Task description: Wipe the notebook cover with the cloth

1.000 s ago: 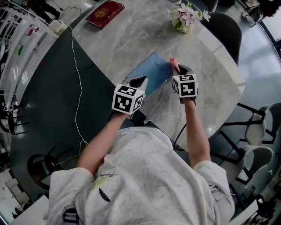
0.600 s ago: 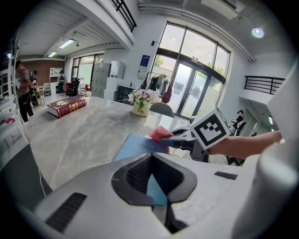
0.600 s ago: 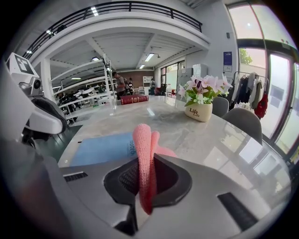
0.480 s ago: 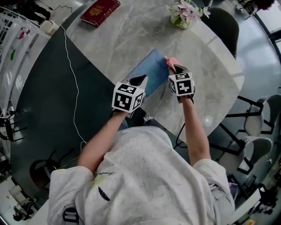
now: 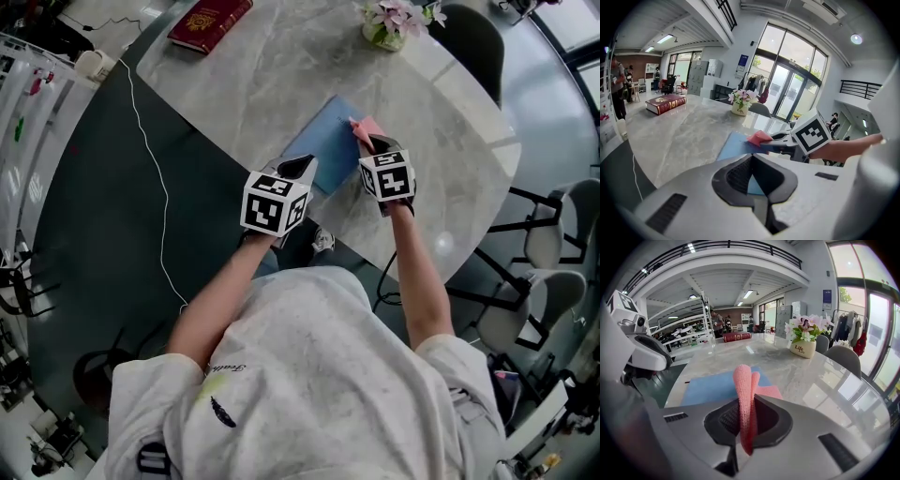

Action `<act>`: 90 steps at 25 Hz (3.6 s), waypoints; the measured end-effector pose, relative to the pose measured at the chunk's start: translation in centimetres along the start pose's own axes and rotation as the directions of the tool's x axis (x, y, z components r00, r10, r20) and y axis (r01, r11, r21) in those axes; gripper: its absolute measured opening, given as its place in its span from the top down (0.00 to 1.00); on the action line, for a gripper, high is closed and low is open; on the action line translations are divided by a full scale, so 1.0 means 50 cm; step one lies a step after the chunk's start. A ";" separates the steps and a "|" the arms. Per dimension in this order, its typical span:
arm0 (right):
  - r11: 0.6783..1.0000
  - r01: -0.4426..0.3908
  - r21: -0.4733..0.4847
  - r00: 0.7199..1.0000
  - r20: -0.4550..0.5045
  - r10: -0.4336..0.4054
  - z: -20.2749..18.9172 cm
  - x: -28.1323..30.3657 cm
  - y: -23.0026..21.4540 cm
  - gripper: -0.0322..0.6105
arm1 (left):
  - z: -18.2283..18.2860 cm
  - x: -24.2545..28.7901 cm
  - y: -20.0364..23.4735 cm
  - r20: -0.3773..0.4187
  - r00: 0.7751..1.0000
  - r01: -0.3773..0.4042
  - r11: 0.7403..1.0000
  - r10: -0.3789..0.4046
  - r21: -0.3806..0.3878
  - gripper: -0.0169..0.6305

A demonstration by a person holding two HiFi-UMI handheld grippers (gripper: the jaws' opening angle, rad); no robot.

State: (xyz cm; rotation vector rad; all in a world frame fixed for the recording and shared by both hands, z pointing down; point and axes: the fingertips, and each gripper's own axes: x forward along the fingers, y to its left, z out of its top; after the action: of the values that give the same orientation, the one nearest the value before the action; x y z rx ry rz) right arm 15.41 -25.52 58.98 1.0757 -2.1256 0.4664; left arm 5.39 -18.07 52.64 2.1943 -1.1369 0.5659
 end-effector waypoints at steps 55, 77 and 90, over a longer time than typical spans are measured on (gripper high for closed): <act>0.972 0.167 0.167 0.984 -0.095 -0.153 -0.081 -0.059 0.332 0.93 | -0.069 -0.124 0.063 -0.081 0.946 0.322 0.937 -0.314 0.133 0.96; 0.983 0.177 0.041 0.976 0.123 -0.181 0.112 -0.168 0.157 0.93 | -0.009 -0.077 0.071 -0.017 0.980 0.201 0.974 -0.200 0.100 0.96; 0.989 0.109 -0.100 0.983 0.159 -0.092 0.204 -0.092 0.027 0.93 | 0.024 -0.032 0.079 0.015 0.999 0.048 0.998 -0.048 0.034 0.96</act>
State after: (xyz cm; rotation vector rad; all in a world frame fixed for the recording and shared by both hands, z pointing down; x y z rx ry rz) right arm 11.87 -28.13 48.58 1.1830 -2.1897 0.2236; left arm 1.34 -19.78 52.02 2.2529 -1.0870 0.5515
